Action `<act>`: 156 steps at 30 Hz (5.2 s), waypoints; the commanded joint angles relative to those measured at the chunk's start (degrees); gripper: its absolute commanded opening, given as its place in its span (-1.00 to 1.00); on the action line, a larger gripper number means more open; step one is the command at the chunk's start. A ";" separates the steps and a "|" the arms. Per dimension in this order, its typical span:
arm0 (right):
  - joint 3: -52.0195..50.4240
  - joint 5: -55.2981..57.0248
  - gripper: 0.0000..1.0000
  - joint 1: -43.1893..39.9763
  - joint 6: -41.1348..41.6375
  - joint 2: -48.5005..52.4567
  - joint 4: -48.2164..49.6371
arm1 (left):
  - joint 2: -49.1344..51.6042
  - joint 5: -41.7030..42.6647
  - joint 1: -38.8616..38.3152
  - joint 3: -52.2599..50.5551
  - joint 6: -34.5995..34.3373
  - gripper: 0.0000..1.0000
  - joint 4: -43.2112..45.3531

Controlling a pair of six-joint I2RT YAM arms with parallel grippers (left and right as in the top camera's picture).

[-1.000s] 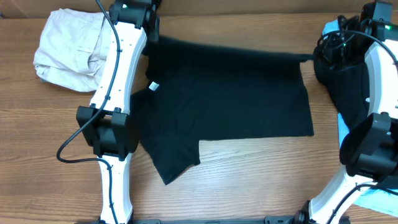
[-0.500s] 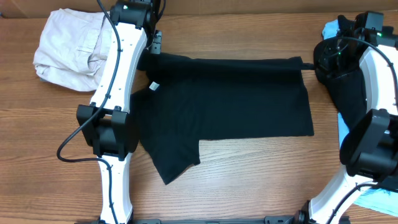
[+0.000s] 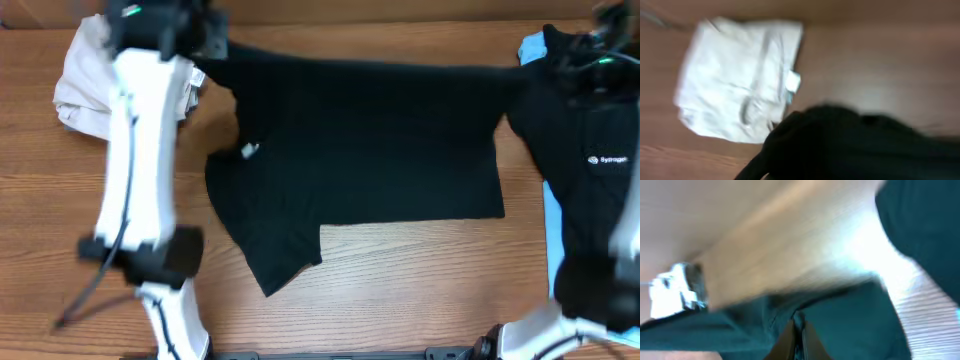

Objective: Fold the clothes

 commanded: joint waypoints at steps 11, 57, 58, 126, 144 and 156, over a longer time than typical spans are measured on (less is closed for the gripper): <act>20.39 0.72 -0.93 -13.18 -3.37 -26.08 -16.44 | -35.30 -13.29 1.44 3.37 -0.59 -0.92 -3.17; 22.25 12.61 -0.93 -1.77 0.26 -44.30 -7.72 | -46.66 -5.07 1.42 2.32 -1.44 -0.92 -0.48; 20.37 12.13 -0.93 -1.77 0.26 -44.04 -6.54 | -45.05 -4.39 1.42 2.08 -1.42 -0.92 -0.42; -16.94 2.93 -0.92 -4.83 -5.84 -24.92 -9.64 | -22.10 5.40 -7.67 -24.63 -11.67 -0.92 -13.25; -46.42 8.20 -0.92 -17.29 -0.07 -49.05 -12.87 | -52.78 1.62 -7.91 -70.90 -31.34 -0.91 -5.22; -49.42 12.22 -0.92 -17.27 0.39 -50.58 -13.35 | -53.86 1.57 -8.02 -75.23 -29.90 -0.91 -2.49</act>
